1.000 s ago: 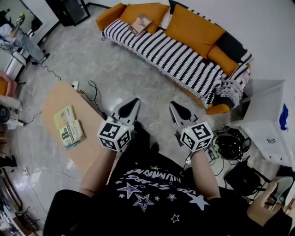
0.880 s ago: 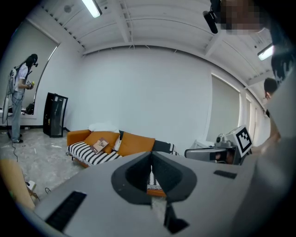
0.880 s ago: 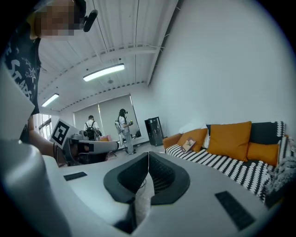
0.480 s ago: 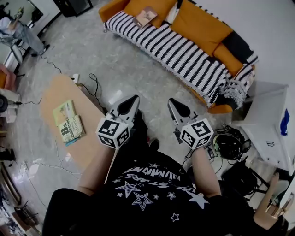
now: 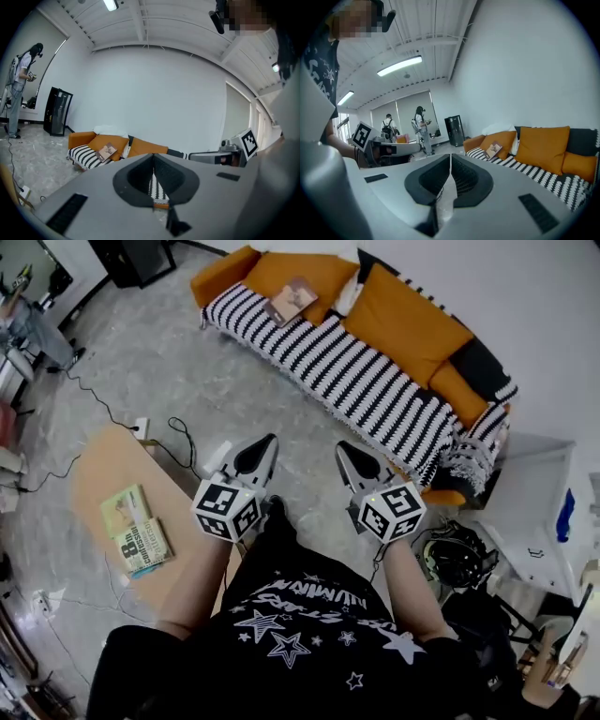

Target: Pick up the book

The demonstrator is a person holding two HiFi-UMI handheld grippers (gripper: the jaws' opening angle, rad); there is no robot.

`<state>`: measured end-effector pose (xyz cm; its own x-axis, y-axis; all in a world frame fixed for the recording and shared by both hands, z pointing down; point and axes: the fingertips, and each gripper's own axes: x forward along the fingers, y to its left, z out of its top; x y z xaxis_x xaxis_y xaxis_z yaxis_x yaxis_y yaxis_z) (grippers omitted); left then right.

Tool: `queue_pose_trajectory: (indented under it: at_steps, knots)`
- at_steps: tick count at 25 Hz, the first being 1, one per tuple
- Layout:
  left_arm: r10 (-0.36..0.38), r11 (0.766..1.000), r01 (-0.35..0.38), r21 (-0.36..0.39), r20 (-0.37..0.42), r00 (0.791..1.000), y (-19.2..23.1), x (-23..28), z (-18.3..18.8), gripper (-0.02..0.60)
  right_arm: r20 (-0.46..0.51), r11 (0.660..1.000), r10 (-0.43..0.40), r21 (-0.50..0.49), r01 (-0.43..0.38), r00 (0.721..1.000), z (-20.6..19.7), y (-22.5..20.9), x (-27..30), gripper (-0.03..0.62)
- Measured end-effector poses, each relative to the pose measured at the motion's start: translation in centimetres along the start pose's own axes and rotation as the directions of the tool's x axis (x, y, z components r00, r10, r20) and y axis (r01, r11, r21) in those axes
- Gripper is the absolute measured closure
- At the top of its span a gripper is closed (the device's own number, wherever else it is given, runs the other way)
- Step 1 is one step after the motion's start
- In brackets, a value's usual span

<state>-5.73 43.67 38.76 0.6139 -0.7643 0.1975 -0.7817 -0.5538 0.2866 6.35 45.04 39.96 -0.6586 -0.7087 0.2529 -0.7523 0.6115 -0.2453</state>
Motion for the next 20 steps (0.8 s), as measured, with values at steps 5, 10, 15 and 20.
queue_pose_trajectory:
  at_steps: [5, 10, 15, 20]
  knots:
    - [-0.004, 1.000, 0.004, -0.005, 0.001, 1.000, 4.7, 0.8, 1.7, 0.572, 0.002, 1.000, -0.008, 0.005, 0.007, 1.000, 2.3, -0.6, 5.0, 0.566]
    - [0.075, 0.997, -0.074, -0.022, 0.028, 0.997, 10.1, 1.0, 3.7, 0.572, 0.014, 1.000, -0.005, 0.010, 0.005, 1.000, 4.1, -1.1, 9.3, 0.566]
    - [0.107, 0.994, -0.106, -0.018, 0.030, 0.994, 13.4, 0.5, 4.3, 0.572, 0.013, 0.999, 0.007, 0.031, -0.008, 1.000, 4.4, -0.3, 13.0, 0.566]
    - [0.133, 0.990, -0.132, -0.041, 0.013, 0.991, 15.1, -0.5, 3.7, 0.572, -0.015, 0.999, 0.022, 0.048, -0.022, 1.000, 3.8, -0.4, 15.0, 0.566]
